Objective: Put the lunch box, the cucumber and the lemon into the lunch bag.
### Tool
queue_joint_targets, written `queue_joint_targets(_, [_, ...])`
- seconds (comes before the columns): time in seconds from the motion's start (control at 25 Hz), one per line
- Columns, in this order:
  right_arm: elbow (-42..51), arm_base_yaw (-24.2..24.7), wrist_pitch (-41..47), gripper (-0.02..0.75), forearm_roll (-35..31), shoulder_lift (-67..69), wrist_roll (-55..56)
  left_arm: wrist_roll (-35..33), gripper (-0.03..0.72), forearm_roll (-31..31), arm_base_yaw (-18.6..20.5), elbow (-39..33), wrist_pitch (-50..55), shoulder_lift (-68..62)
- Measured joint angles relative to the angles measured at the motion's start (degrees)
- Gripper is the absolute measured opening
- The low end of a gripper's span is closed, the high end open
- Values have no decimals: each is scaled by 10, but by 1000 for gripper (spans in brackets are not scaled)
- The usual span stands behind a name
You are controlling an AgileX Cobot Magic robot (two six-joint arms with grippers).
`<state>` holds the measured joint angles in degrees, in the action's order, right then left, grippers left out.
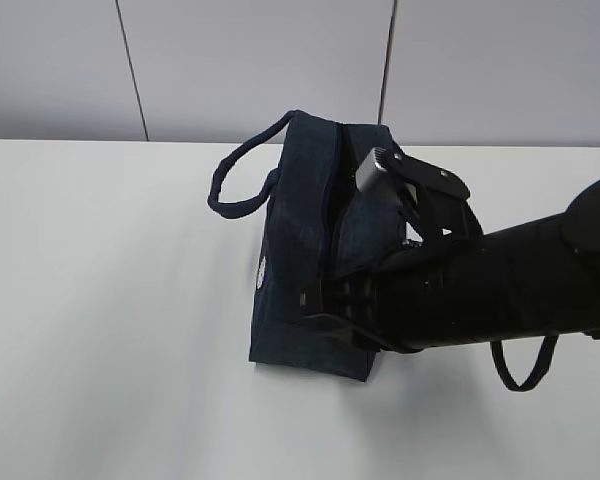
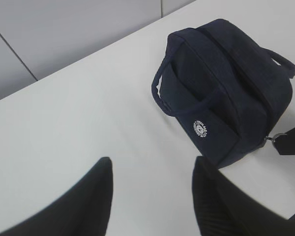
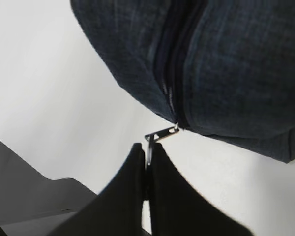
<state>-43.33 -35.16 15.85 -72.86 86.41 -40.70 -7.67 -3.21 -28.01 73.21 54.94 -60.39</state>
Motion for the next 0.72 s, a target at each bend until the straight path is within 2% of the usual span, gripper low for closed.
queue_joint_targets(0.36, [0, 0, 0, 0, 8, -17, 0, 0, 363, 0, 0, -2, 13, 0])
queue_joint_targets(0.72, [-17, 0, -20, 0, 21, -29, -1, 0, 363, -3, 0, -54, 10, 0])
